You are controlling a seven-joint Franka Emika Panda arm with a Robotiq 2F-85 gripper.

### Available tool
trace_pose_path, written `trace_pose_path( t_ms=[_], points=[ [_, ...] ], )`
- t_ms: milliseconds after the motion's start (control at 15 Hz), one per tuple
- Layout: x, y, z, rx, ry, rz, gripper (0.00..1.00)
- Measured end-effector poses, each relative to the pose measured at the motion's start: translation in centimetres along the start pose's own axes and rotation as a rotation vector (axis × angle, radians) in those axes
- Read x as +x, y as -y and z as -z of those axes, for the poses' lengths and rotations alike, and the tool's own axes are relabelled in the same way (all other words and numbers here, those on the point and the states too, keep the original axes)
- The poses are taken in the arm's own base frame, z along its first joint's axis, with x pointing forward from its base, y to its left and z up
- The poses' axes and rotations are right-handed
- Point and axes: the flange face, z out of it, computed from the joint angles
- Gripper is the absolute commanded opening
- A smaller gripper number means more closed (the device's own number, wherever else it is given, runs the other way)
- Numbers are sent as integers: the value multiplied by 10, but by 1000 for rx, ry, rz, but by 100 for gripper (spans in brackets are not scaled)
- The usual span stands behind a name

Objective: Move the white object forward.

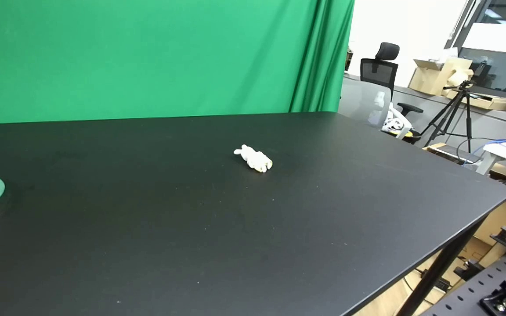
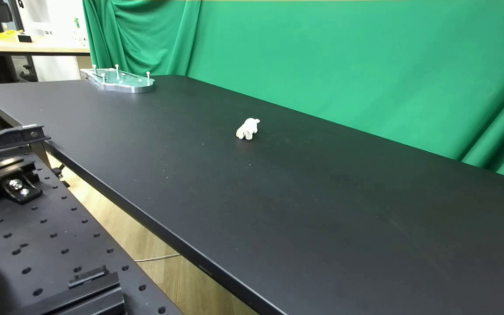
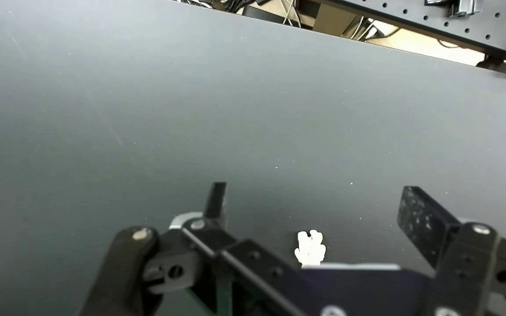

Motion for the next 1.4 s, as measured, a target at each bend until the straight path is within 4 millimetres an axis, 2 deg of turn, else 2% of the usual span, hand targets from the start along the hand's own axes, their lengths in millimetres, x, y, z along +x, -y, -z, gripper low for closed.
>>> trace_pose_path(
  t_ms=[533,733,867,1067,1400],
  points=[
    [0,0,-1,1,3,4,100],
    [7,2,-8,-3,8,10,100],
    [19,3,-16,-19,-3,1,100],
    [47,8,-33,-75,-61,-59,100],
    [93,28,-79,-115,-130,-220,100]
  ],
)
